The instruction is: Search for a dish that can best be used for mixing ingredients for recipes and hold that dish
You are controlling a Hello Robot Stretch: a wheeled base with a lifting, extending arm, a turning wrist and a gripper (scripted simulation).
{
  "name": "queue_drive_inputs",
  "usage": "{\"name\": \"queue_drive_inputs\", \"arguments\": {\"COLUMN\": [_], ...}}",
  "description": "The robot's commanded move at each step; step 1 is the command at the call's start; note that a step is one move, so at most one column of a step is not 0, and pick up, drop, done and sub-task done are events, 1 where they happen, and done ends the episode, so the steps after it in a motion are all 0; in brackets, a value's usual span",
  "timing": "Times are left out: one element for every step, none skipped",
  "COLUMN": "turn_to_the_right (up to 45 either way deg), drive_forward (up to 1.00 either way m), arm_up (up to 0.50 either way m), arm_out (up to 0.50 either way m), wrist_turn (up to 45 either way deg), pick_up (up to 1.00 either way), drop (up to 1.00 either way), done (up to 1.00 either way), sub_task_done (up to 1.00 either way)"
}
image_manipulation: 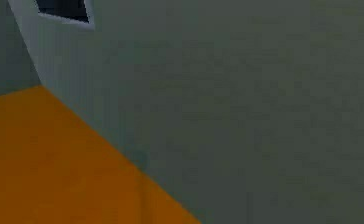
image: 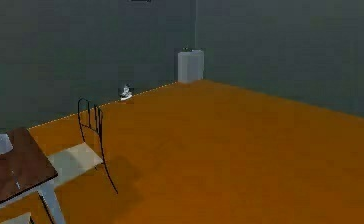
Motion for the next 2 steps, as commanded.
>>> {"name": "queue_drive_inputs", "arguments": {"turn_to_the_right": [0.0,-3.0], "drive_forward": [1.00,0.00], "arm_up": [0.00,0.00], "arm_out": [0.00,0.00], "wrist_turn": [0.0,0.0], "pick_up": [0.00,0.00], "drop": [0.00,0.00], "done": [0.00,0.00], "sub_task_done": [0.00,0.00]}}
